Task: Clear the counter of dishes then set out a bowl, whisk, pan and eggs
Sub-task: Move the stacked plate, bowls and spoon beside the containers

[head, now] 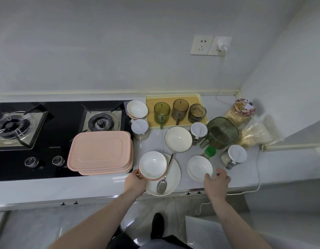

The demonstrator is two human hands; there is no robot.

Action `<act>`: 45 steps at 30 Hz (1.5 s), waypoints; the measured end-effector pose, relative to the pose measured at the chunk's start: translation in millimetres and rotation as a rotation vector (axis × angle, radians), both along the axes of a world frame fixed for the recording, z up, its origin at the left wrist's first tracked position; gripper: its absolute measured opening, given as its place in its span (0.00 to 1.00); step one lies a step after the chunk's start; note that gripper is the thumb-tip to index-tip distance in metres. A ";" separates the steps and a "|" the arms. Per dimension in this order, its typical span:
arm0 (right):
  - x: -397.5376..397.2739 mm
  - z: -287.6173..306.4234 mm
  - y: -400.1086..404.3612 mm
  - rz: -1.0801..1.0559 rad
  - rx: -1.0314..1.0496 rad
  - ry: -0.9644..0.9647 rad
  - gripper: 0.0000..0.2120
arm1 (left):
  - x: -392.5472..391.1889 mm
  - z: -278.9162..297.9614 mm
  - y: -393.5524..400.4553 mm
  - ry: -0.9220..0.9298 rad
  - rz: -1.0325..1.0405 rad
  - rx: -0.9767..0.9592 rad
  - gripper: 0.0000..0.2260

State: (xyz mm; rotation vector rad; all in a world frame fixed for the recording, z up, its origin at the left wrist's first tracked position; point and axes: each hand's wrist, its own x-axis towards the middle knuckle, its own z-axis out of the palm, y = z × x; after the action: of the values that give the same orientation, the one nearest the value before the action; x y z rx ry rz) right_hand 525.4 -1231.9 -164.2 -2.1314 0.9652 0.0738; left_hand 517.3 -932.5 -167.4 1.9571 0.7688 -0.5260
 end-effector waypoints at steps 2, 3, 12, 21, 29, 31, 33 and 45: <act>-2.3 8.1 7.8 0.063 -0.086 -0.146 0.19 | 4.3 3.0 -0.2 0.006 -0.017 0.046 0.11; -3.4 11.5 13.7 0.114 -0.099 -0.201 0.16 | 5.7 5.2 0.2 0.009 -0.025 0.061 0.12; -11.1 0.7 65.6 0.586 0.040 -0.043 0.09 | 23.6 -17.0 -1.0 0.042 -0.017 0.006 0.18; 4.5 -0.8 87.9 0.675 0.010 0.087 0.12 | 22.7 25.4 -15.8 -0.027 -0.059 0.023 0.16; 8.4 19.1 97.3 0.640 0.015 0.189 0.13 | 5.7 92.5 19.0 -0.071 -0.483 0.081 0.25; 14.9 37.8 96.2 0.602 0.047 0.197 0.12 | 5.4 127.6 31.4 -0.102 -0.608 0.085 0.23; 28.9 65.9 95.6 0.571 0.082 0.129 0.09 | 17.8 160.8 44.5 -0.154 -0.635 0.039 0.16; 177.5 111.5 34.0 0.655 -0.381 0.085 0.28 | 196.7 129.6 42.1 -0.190 -0.793 0.500 0.31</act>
State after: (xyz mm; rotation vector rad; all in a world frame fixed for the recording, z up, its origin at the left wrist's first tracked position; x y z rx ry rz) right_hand 702.9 -1197.9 -52.7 -2.7417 0.2998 0.3263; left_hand 714.0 -890.4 -37.8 2.7278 -0.0500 -0.6264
